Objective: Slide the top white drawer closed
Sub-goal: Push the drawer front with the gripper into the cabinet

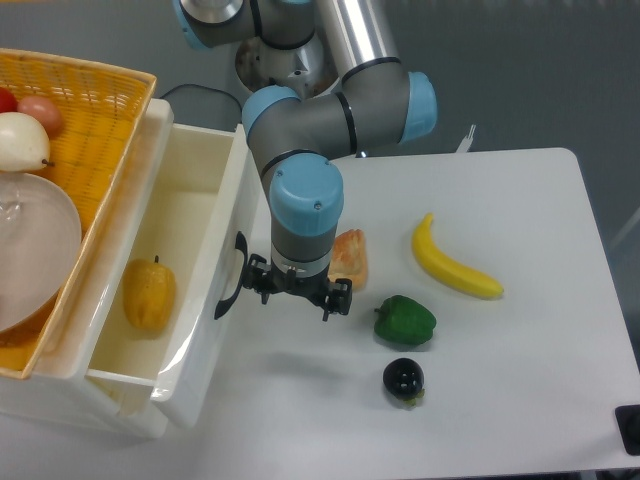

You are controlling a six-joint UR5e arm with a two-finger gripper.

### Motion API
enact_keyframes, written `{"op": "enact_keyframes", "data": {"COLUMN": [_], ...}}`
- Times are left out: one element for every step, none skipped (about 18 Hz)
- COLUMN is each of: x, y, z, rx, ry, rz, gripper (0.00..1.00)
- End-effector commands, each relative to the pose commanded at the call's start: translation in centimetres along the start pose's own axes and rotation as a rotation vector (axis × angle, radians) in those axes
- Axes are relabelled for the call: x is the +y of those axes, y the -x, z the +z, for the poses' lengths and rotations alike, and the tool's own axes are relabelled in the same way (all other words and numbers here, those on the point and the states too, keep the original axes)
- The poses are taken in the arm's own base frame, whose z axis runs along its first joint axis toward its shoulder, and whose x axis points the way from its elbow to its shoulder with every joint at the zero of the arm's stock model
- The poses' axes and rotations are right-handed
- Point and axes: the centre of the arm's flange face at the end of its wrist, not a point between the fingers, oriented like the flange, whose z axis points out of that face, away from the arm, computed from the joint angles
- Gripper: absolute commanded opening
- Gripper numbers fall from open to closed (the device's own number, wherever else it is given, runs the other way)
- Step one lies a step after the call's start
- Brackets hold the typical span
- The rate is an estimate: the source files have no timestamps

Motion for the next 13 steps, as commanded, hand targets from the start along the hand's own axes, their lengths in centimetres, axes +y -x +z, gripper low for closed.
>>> {"op": "enact_keyframes", "data": {"x": [0.0, -0.1, -0.1, -0.2, -0.3, -0.3, -0.3, -0.3, -0.3, -0.4, -0.3, -0.4, -0.5], "y": [-0.1, -0.2, -0.3, -0.6, -0.9, -1.0, -1.2, -1.2, -1.2, -1.3, -1.3, -1.4, -1.7], "z": [0.0, 0.0, 0.0, 0.1, 0.1, 0.1, 0.0, 0.0, 0.0, 0.1, 0.1, 0.1, 0.1], "rx": [0.000, 0.000, 0.002, 0.001, 0.002, 0.002, 0.003, 0.003, 0.003, 0.003, 0.003, 0.004, 0.005], "ry": [0.000, 0.000, 0.000, 0.001, 0.002, 0.003, 0.001, 0.001, 0.001, 0.002, 0.004, 0.003, 0.004], "rz": [0.002, 0.003, 0.005, 0.011, 0.015, 0.017, 0.018, 0.018, 0.018, 0.020, 0.020, 0.023, 0.029], "gripper": [1.00, 1.00, 1.00, 1.00, 1.00, 1.00, 1.00, 1.00, 1.00, 1.00, 1.00, 1.00, 1.00]}}
